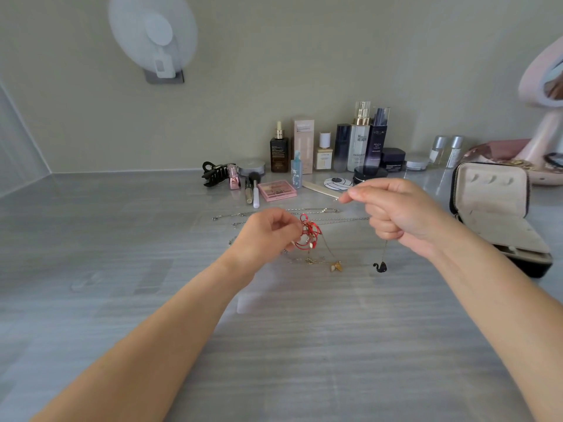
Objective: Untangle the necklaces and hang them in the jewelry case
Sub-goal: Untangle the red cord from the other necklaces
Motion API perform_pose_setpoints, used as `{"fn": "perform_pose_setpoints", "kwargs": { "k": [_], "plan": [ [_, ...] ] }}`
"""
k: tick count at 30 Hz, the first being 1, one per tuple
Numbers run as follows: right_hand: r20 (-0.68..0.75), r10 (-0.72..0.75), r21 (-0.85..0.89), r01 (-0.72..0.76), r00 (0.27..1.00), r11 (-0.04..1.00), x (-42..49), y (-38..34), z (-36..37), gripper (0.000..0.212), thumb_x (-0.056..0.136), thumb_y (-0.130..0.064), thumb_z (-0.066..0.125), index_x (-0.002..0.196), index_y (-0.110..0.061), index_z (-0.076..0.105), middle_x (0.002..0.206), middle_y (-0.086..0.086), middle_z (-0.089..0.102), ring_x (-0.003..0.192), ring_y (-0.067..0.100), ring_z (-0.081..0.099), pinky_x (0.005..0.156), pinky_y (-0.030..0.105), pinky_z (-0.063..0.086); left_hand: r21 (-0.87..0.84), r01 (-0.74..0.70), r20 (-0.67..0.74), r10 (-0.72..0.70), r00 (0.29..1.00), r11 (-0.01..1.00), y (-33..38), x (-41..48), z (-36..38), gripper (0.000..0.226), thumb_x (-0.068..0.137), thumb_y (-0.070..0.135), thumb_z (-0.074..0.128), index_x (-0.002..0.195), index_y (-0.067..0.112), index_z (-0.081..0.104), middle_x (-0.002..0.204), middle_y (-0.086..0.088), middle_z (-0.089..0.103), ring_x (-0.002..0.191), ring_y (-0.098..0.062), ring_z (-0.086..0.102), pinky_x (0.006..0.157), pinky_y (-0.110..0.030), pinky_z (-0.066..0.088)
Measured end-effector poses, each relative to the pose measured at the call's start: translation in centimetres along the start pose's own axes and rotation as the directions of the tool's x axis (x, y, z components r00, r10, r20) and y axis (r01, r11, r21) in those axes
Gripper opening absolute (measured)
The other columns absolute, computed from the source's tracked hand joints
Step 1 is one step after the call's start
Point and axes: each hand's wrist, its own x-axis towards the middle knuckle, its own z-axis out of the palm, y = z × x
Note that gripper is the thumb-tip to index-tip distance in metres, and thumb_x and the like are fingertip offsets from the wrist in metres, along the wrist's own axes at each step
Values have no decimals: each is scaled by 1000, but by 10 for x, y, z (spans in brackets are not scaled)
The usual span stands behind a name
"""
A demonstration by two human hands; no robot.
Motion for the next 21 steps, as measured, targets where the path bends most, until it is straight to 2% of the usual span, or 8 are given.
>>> {"fn": "perform_pose_setpoints", "kwargs": {
  "k": [3,5,7,9,11,13,16,21],
  "plan": [
    [-4,6,-51,-6,1000,999,1,2,1,23,87,-12,53,68,-12,66,37,-9,24,33,8,18,40,18,12,-201,23,-29,-29,999,979,2,1,-4,17,88,15,57,72,21,58,71,6,58,66,-9,54,63,-23,41],
    [9,24,-51,-24,1000,998,1,4,3,25,86,-9,52,64,-11,65,41,-5,37,36,10,32,40,20,27,-306,23,-25,-32,999,952,2,1,-5,18,88,15,57,71,22,57,73,7,58,68,-9,53,65,-24,41],
    [38,59,12,-59,998,998,2,5,6,25,85,-6,51,64,-9,64,51,-2,56,50,12,53,58,26,47,-383,15,-18,-24,1000,924,2,1,-6,20,88,16,57,69,23,57,73,8,59,68,-9,53,65,-24,41],
    [77,81,81,-87,994,993,4,7,8,25,86,-3,49,65,-7,62,59,1,65,62,15,61,75,32,52,-417,1,-22,-11,1000,909,2,2,-7,21,89,17,56,69,24,59,72,9,61,69,-9,54,66,-25,40],
    [116,95,126,-109,989,986,5,8,10,28,86,-4,48,63,-8,62,59,4,64,60,17,61,74,33,53,-427,-6,-19,-2,1000,904,2,2,-7,19,89,18,55,71,23,60,70,10,61,68,-8,55,67,-26,40],
    [151,115,125,-135,982,983,3,9,14,26,87,-8,49,64,-10,62,50,0,53,49,14,50,62,28,52,-430,-7,-9,3,1000,903,2,2,-7,20,89,18,54,71,22,59,68,10,62,68,-9,55,68,-27,39],
    [187,96,6,-99,978,995,-1,9,20,16,83,-19,61,70,-11,64,45,-6,30,42,8,26,43,19,28,-455,-10,-9,6,1000,890,3,2,-6,21,90,18,52,69,20,57,67,7,61,68,-11,56,71,-29,39],
    [137,81,-128,-63,987,990,-2,9,22,15,85,-15,62,71,-10,64,41,-8,22,39,8,15,40,19,13,-510,3,-33,-23,999,860,3,5,-6,11,90,21,52,89,11,57,70,3,59,64,-11,56,73,-32,41]
  ]
}}
